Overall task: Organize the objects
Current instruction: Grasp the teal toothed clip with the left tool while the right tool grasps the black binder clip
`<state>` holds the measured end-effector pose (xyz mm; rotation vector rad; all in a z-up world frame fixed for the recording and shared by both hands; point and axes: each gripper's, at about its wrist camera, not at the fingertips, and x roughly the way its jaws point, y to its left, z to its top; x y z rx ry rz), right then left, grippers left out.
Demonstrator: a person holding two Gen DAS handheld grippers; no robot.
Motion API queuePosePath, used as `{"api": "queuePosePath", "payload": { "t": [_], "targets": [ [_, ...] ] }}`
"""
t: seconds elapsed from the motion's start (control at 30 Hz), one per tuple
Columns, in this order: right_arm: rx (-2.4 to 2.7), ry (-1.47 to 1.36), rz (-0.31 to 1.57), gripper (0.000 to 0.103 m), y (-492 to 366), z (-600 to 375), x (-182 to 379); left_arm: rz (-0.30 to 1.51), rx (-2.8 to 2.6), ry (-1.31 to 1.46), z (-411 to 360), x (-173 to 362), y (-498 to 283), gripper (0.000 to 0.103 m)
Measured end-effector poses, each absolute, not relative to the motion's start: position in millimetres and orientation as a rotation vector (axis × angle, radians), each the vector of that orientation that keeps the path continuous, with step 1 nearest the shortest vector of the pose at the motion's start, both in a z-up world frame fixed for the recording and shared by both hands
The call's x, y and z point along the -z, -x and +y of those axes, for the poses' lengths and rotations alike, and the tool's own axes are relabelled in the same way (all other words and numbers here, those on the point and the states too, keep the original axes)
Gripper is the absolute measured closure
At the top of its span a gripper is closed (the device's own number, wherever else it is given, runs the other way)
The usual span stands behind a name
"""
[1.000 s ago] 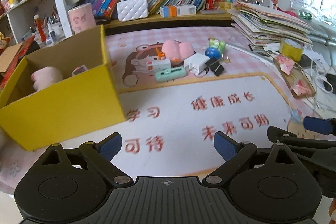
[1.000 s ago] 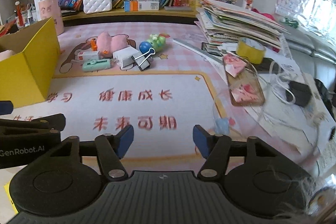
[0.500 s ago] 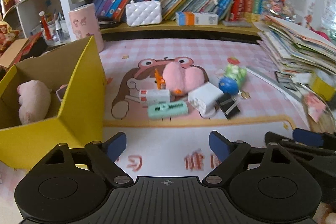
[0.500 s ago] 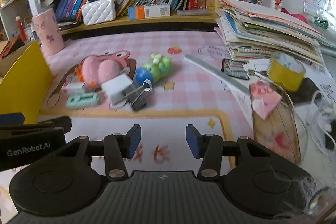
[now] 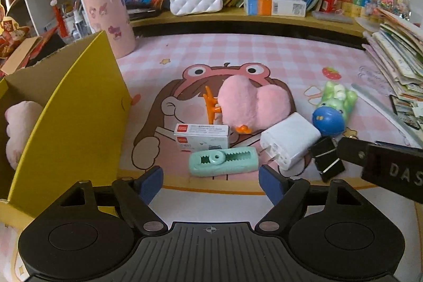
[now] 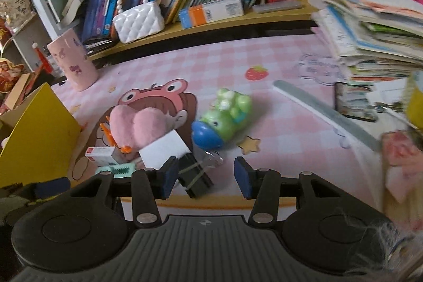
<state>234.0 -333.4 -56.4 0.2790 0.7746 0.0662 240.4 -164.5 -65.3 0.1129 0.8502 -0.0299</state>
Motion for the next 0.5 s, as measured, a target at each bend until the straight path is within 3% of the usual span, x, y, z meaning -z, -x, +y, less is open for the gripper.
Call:
{"api": "queuePosePath", "payload": {
  "t": [0.1, 0.17, 0.2, 0.3, 0.5],
  "targets": [
    [-0.075, -0.301, 0.794, 0.062, -245.8, -334.1, 62.9, 0.855, 0.022, -0.111, -163.5, 67.4, -242.8, 0.022],
    [-0.085, -0.320, 0.811, 0.075, -251.3, -336.2, 67.5, 0.862, 0.025, -0.109, -164.3, 69.0, -245.1, 0.022],
    [-0.095, -0.334, 0.817, 0.092, -252.8, -338.3, 69.0, 0.863, 0.026, -0.109, -165.1, 70.0, -246.2, 0.022],
    [-0.112, -0.358, 0.797, 0.100, -249.0, -345.0, 64.0, 0.869, 0.028, -0.114, -168.7, 75.2, -251.7, 0.022],
    [-0.101, -0.318, 0.760, 0.101, -237.2, -351.6, 51.3, 0.876, 0.025, -0.132, -176.2, 85.5, -260.5, 0.023]
  ]
}}
